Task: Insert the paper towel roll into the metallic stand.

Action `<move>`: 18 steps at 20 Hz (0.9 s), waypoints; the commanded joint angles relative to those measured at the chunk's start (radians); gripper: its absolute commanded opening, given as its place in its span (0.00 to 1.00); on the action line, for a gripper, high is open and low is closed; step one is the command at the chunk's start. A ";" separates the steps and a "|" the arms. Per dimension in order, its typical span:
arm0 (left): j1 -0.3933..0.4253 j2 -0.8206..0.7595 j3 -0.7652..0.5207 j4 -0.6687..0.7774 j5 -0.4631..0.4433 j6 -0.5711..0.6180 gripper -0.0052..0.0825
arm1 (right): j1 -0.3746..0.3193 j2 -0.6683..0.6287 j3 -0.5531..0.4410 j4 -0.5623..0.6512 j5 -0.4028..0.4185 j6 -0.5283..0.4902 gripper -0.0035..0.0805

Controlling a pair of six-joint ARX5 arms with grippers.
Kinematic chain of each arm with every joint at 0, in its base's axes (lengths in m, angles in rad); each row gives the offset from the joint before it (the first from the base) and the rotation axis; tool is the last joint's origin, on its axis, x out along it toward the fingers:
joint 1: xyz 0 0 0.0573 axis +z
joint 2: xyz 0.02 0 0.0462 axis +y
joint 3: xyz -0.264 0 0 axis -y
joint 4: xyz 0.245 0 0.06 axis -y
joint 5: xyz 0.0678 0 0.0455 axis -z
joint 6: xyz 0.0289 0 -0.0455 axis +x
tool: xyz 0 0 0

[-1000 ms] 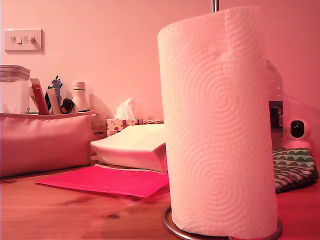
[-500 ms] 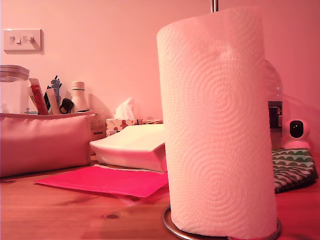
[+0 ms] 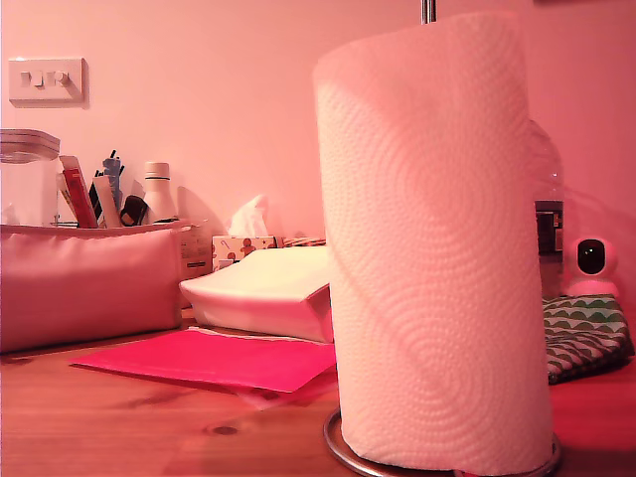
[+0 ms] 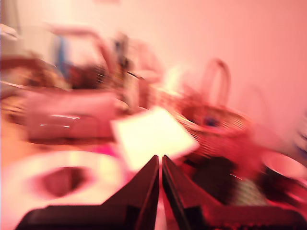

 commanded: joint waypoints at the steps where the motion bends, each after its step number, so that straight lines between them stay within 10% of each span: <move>1: 0.003 -0.002 -0.018 0.010 -0.011 -0.004 0.04 | -0.091 -0.018 0.003 0.018 0.010 -0.002 0.03; 9: 0.003 -0.001 -0.019 0.011 -0.034 -0.004 0.04 | -0.426 -0.067 -0.035 -0.063 -0.104 0.042 0.03; 18: 0.191 -0.093 -0.206 0.196 -0.086 -0.005 0.04 | -0.433 -0.256 -0.080 -0.097 -0.125 0.103 0.03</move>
